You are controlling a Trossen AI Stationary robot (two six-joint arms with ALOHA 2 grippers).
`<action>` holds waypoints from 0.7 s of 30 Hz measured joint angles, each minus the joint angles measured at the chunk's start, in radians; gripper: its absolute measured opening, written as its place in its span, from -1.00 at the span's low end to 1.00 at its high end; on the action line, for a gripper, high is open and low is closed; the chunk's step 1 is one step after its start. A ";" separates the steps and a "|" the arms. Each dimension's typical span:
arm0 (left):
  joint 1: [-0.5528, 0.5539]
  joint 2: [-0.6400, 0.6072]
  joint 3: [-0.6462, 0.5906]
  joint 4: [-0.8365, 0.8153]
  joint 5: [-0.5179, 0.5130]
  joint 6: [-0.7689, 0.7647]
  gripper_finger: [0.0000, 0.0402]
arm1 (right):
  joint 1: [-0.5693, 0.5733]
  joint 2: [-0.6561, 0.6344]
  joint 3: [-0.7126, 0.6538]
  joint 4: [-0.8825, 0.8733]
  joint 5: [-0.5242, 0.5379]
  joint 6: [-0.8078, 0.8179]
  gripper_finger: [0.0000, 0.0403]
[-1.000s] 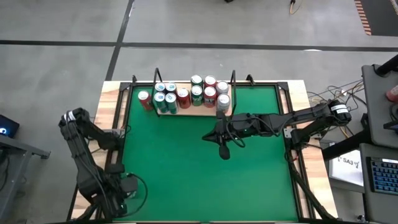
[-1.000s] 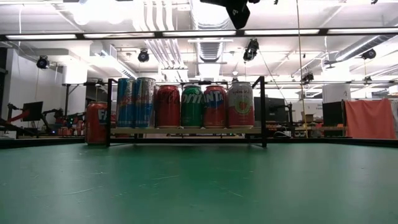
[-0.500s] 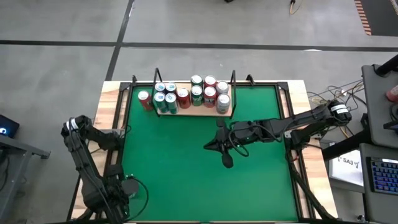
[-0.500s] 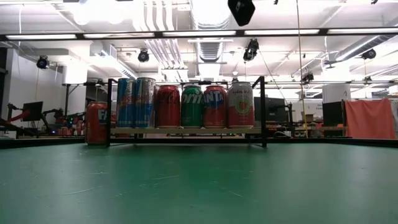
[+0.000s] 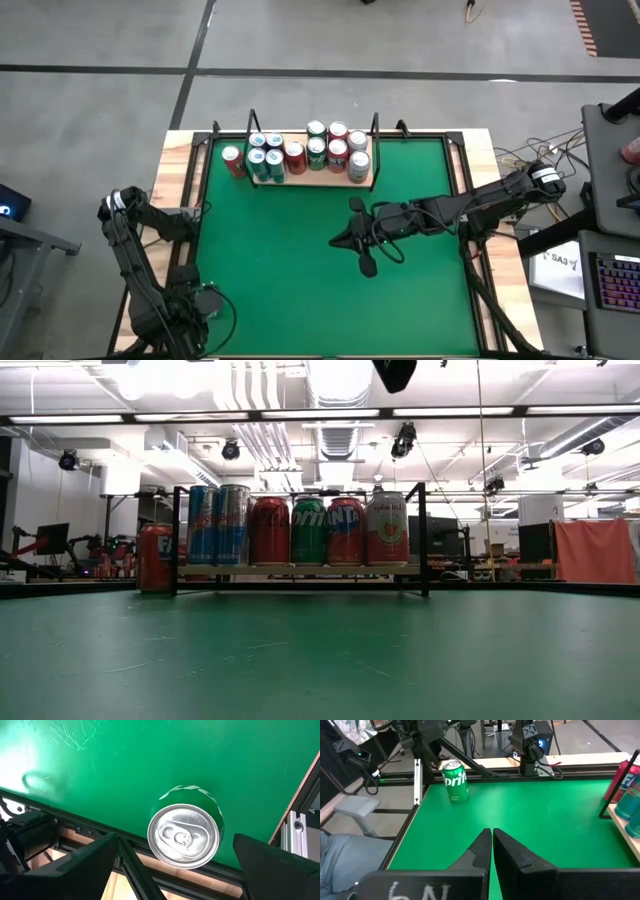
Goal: Pick and place cans onto a shelf
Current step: Put the green soda can on the shelf aligned with the other green soda can
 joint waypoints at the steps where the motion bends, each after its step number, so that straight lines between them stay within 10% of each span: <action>1: 0.000 0.000 0.000 0.001 0.000 0.000 0.89 | 0.000 0.000 0.000 0.000 0.000 0.000 -0.95; 21: 0.000 0.003 -0.100 0.117 -0.021 0.003 0.84 | 0.000 0.000 0.000 0.000 0.001 0.003 -0.95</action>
